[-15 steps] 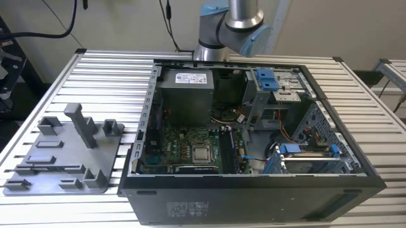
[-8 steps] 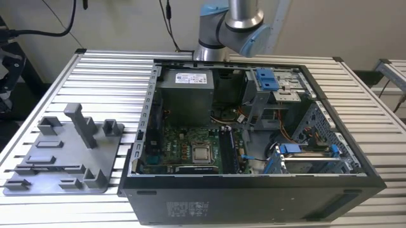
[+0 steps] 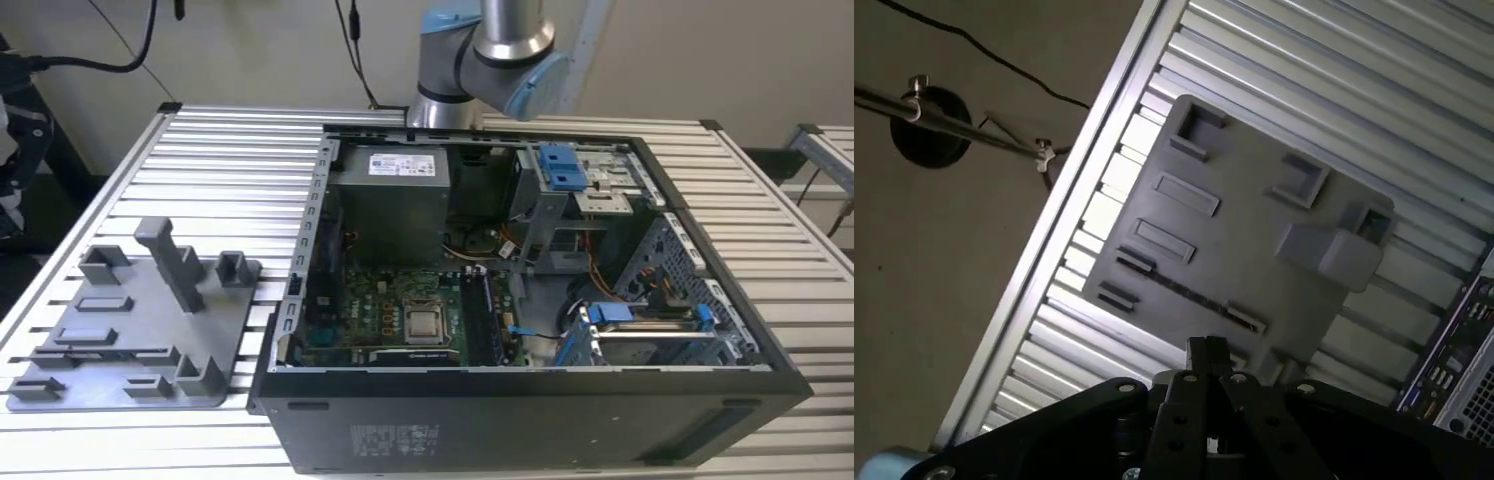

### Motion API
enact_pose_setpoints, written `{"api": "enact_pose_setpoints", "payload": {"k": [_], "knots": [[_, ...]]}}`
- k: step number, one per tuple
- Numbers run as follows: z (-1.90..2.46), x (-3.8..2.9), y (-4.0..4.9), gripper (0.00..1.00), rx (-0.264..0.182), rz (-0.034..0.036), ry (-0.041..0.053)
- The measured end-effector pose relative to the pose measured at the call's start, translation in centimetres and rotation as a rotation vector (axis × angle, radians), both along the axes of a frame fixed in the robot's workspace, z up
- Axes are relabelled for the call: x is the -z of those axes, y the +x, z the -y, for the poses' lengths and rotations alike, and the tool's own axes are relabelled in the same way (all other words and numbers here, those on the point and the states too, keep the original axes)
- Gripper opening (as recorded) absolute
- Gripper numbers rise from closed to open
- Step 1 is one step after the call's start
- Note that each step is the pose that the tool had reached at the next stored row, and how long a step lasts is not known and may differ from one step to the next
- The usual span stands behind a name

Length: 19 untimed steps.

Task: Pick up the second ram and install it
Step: 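Pick up the second ram and move it above second insertion slot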

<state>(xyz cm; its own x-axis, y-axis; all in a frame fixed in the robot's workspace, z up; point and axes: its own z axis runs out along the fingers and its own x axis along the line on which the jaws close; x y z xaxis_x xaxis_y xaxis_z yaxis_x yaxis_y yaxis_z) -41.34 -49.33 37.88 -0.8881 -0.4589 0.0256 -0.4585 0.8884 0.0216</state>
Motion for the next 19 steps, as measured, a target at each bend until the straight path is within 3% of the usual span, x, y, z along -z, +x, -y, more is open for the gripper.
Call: {"api": "enact_pose_setpoints", "payload": {"k": [19], "knots": [[-0.04,0.02,-0.06,0.11,-0.232,0.0001,-0.0057]]}}
